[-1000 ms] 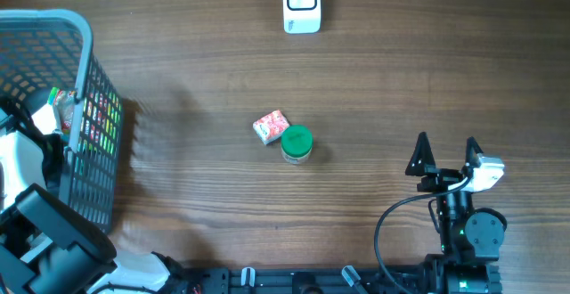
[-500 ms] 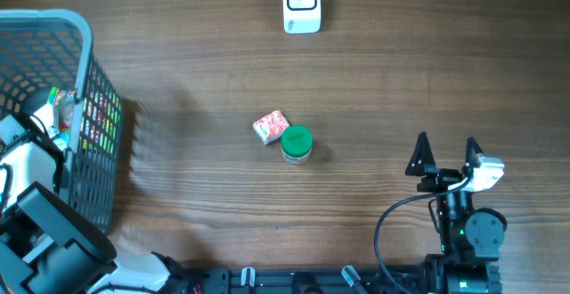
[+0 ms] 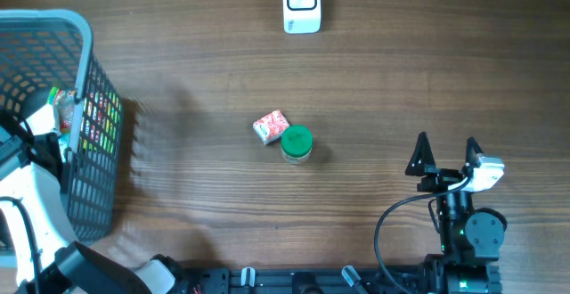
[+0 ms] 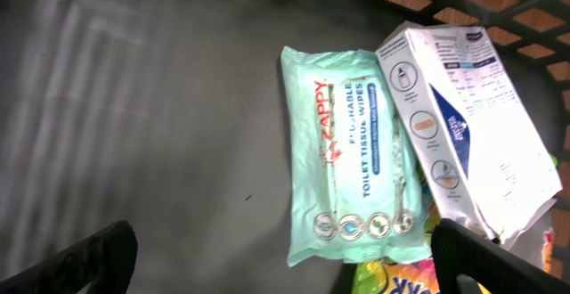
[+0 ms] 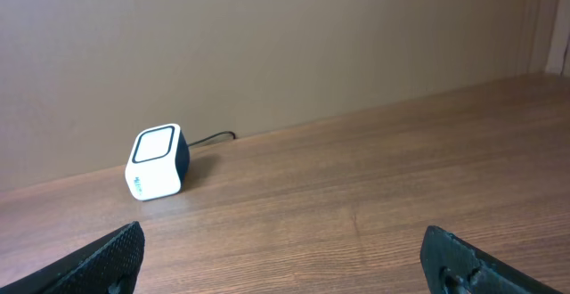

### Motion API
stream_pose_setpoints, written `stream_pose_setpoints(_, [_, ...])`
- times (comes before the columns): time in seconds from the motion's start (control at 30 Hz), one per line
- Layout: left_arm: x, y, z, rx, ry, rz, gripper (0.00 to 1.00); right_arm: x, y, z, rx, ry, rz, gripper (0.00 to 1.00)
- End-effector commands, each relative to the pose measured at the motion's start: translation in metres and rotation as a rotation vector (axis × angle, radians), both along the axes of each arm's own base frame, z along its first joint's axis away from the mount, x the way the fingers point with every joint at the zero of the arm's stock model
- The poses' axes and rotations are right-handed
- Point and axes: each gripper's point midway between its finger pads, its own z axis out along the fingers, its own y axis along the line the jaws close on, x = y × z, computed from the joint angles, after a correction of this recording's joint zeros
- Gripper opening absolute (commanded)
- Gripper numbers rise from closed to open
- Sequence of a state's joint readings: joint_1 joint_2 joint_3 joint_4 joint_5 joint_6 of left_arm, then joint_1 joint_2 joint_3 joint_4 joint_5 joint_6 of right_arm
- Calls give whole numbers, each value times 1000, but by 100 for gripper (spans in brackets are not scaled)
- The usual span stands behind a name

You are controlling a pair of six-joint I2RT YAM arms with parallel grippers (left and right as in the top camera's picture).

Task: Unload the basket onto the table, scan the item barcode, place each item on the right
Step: 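Reach the left gripper into the basket and grasp the mint Zappy wipes pack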

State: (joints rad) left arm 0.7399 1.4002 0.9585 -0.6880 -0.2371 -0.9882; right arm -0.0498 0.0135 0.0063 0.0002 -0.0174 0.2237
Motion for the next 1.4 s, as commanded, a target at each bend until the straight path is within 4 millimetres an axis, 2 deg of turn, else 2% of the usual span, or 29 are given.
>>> stream_pose_setpoints(0.0, [6, 6, -5, 4, -19, 20, 100, 0, -3, 2, 14, -11, -17, 100])
stream_pose_setpoints(0.2, [18, 17, -20, 9, -21, 13, 100, 0, -3, 2, 14, -11, -17, 100])
stream_pose_setpoints(0.43, [31, 24, -67, -47, 16, 1, 95, 0, -3, 2, 14, -11, -17, 100])
stream_pose_setpoints(0.47, [34, 23, -74, -62, 14, -4, 81, 0, -3, 2, 14, -11, -17, 99])
stream_pose_setpoints(0.5, [35, 22, -77, -71, 12, -7, 61, 0, -3, 2, 14, -11, -17, 100])
stream_pose_setpoints(0.53, [35, 22, -79, -76, 17, -7, 33, 0, -3, 2, 14, -11, -17, 100])
stream_pose_setpoints(0.57, [34, 21, -80, -78, 20, -7, 12, 0, -3, 2, 14, -11, -17, 100])
stream_pose_setpoints(0.6, [33, 20, -80, -81, 24, -7, 4, 0, -3, 2, 14, -11, -17, 100])
stream_pose_setpoints(0.73, [35, 18, -69, -78, 10, -39, 4, 0, -3, 2, 14, -11, -17, 100])
stream_pose_setpoints(0.77, [36, 16, -60, -75, -8, -43, 4, 0, -3, 2, 14, -11, -17, 100])
stream_pose_setpoints(0.87, [45, 9, -7, -47, -127, -78, 4, 0, -3, 2, 14, -11, -17, 100])
stream_pose_setpoints(0.97, [42, -6, 68, 35, -270, -114, 4, 0, -3, 2, 14, -11, -17, 100])
stream_pose_setpoints(1.0, [39, -10, 89, 69, -308, -120, 4, 0, -3, 2, 14, -11, -17, 100])
stream_pose_setpoints(1.13, [20, -39, 196, 287, -581, -173, 4, 0, -3, 2, 14, -11, -16, 100])
stream_pose_setpoints(1.2, [15, -69, 248, 362, -768, -268, 4, 0, -3, 2, 14, -11, -16, 100])
stream_pose_setpoints(1.23, [19, -98, 279, 376, -904, -382, 4, 0, -3, 2, 14, -11, -16, 100])
stream_pose_setpoints(1.27, [26, -123, 298, 366, -991, -507, 4, 0, -3, 2, 14, -11, -16, 100])
stream_pose_setpoints(1.3, [36, -160, 319, 326, -1098, -690, 4, 0, -3, 2, 14, -11, -16, 100])
stream_pose_setpoints(1.37, [44, -216, 340, 254, -1212, -973, 4, 0, -3, 2, 14, -11, -16, 100])
